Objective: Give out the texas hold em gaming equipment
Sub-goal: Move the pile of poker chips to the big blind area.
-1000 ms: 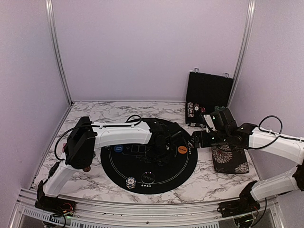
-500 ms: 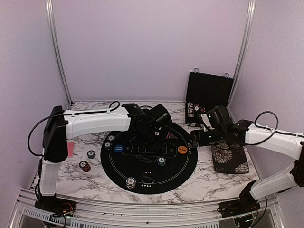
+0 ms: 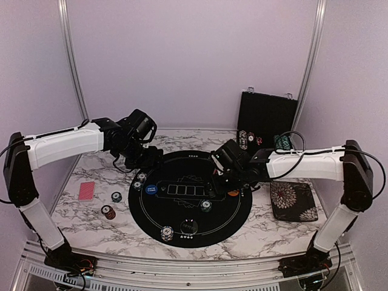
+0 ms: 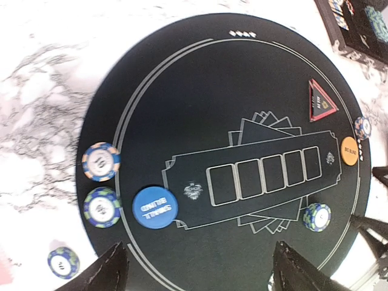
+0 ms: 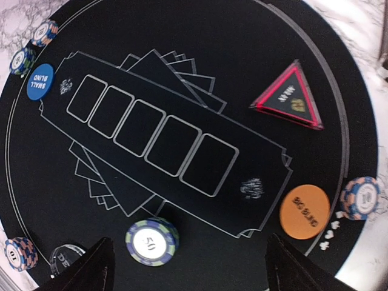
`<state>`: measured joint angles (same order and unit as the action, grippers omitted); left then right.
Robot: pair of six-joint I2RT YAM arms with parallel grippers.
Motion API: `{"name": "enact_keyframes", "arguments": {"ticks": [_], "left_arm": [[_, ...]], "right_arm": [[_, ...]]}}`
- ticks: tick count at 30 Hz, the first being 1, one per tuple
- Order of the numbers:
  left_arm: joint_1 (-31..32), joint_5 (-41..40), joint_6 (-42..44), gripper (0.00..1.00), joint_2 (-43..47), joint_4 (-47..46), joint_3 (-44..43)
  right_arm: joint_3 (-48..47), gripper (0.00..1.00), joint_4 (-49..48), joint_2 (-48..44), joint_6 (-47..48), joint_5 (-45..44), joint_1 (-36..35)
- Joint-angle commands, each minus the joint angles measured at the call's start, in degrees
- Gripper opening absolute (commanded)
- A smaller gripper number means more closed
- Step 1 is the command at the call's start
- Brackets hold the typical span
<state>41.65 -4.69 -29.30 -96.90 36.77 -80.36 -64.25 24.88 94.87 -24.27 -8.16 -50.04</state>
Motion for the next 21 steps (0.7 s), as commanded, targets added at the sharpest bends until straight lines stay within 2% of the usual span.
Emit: {"name": "enact_keyframes", "arguments": {"ticks": [1,8,16,21], "left_arm": [[-2.8,2.5,2.1,0.84,4.8,-4.0,4.3],[-5.2,5.6,2.6,0.84,7.5,-7.4,9.0],[-6.1,7.5,3.4,0.84,8.1,-8.7,10.9],[-6.3,8.1,3.7,0.83,8.0,-8.9,11.2]], "right_arm": [[-5.8,0.82,3.4,6.2,-2.7,-1.0,-4.2],[-10.5,0.80,6.8,13.1,-4.8,-2.1,-6.4],[-10.5,0.78,7.2,15.4,-6.2,-2.1,-6.5],[-10.5,0.72,6.6,16.2,-6.6,-1.7,-6.5]]}}
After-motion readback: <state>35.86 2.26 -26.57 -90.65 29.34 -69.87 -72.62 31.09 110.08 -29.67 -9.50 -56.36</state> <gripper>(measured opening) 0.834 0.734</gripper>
